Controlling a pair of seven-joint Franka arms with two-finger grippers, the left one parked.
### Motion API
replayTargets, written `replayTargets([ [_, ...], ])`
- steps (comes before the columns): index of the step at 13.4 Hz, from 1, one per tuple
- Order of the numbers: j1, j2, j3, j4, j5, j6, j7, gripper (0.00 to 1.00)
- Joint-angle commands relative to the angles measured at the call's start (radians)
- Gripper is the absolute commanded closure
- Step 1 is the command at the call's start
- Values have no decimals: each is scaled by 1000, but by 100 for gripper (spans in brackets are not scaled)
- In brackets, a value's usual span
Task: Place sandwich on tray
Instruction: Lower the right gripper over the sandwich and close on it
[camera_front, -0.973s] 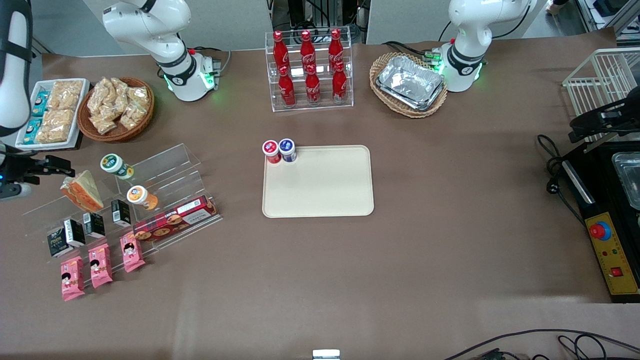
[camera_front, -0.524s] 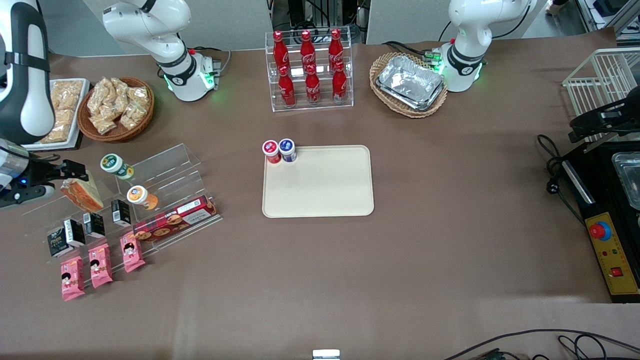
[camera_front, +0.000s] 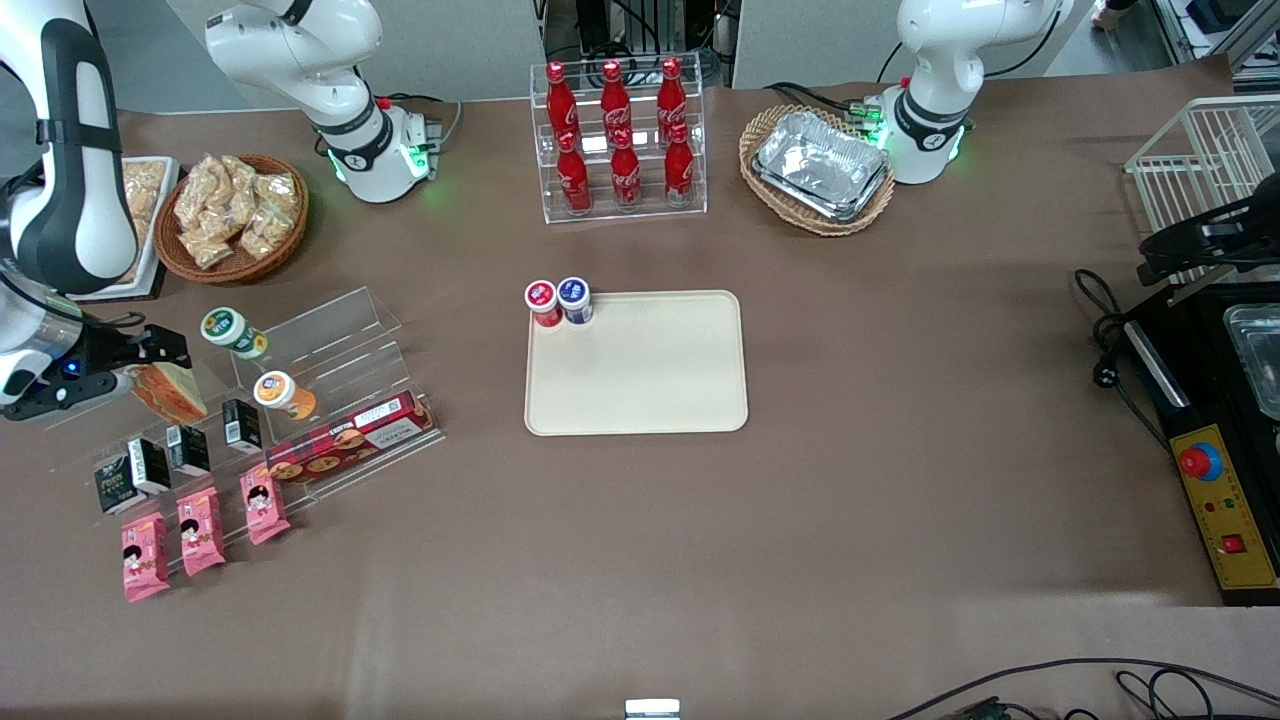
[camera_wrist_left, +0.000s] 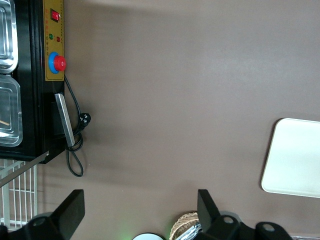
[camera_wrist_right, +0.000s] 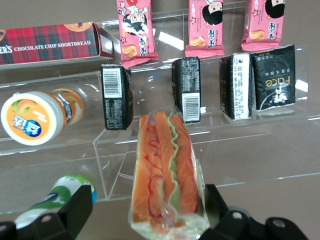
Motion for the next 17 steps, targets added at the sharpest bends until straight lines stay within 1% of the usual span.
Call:
replayTargets([
  [1,2,-14,-2,-71,-25,93,-33,0],
  [6,-8,-10,-6,-69,-25,93,-84,0],
  [7,-10,-7,-8,-65,-25,93,-91,1],
  [9,-13,-2,-9,-59,-25,93,-102,7],
  [13,-19,3,-14,-46,-25,90,-127,52],
  [14,-19,4,-14,-45,-25,90,-137,62],
  [17,-16,6,-12,4,-24,57,-153,64],
])
